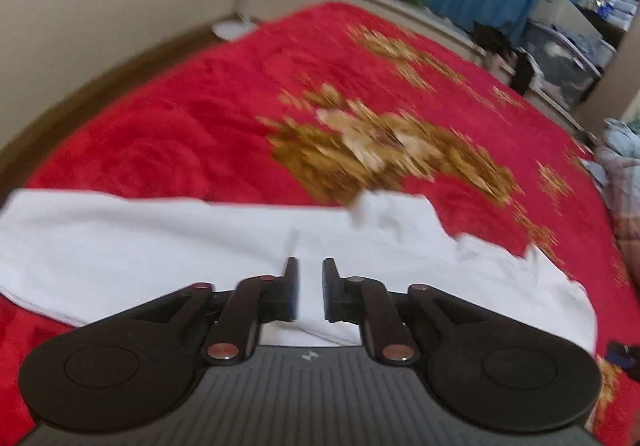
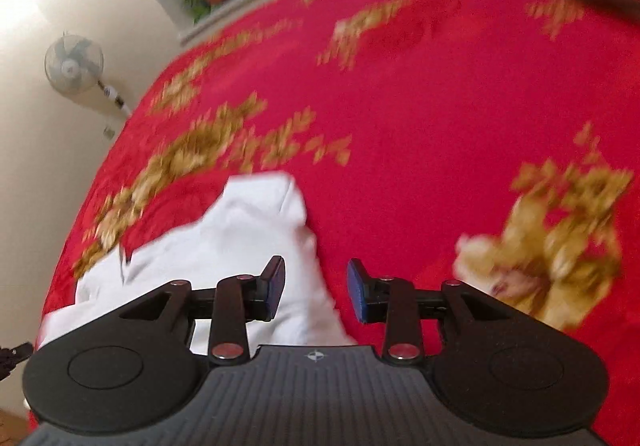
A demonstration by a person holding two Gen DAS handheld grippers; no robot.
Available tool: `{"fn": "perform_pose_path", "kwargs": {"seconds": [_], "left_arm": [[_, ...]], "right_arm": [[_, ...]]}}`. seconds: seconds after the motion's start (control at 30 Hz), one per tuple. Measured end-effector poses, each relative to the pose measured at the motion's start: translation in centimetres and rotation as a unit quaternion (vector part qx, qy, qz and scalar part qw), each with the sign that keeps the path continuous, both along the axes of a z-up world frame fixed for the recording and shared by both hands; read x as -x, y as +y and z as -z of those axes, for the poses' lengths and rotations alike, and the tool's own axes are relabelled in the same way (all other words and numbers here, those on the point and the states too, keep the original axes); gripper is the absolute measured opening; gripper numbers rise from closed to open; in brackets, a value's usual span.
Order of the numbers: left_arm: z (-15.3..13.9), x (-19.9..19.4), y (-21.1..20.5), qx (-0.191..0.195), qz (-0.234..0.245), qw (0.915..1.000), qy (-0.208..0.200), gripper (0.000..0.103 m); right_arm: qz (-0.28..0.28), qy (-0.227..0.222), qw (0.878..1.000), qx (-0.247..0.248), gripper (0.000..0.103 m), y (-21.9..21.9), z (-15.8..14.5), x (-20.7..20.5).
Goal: Fold small clothes
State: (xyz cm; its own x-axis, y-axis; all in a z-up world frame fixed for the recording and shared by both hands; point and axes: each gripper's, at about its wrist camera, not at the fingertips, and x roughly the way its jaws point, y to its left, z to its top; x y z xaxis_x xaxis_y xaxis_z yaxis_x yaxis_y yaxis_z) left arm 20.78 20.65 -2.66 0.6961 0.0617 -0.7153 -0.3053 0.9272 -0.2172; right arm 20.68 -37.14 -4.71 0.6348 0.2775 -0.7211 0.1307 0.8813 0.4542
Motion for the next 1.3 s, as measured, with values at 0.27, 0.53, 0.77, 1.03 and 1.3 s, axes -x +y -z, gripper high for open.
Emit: {"fn": "perform_pose_path", "kwargs": {"seconds": [0.27, 0.53, 0.77, 1.03, 1.3], "left_arm": [[1.5, -0.9, -0.2, 0.030, 0.022, 0.9991, 0.020, 0.017], [0.5, -0.3, -0.3, 0.027, 0.039, 0.9989, -0.001, 0.017], [0.9, -0.6, -0.1, 0.025, 0.040, 0.9989, 0.005, 0.017], [1.4, -1.3, 0.1, 0.015, 0.043, 0.9989, 0.009, 0.017], [1.9, -1.8, -0.5, 0.012, 0.059, 0.9981, 0.017, 0.017]], "right_arm": [[-0.062, 0.069, 0.992, 0.089, 0.035, 4.0, 2.9, -0.9], [-0.028, -0.022, 0.997, 0.067, 0.030, 2.7, -1.2, -1.5], [0.065, 0.022, 0.994, -0.082, 0.031, -1.0, 2.5, -7.4], [0.014, 0.085, 0.994, -0.061, 0.002, 1.2, 4.6, -11.4], [0.078, -0.059, 0.995, 0.028, 0.002, -2.5, 0.3, -12.4]]}}
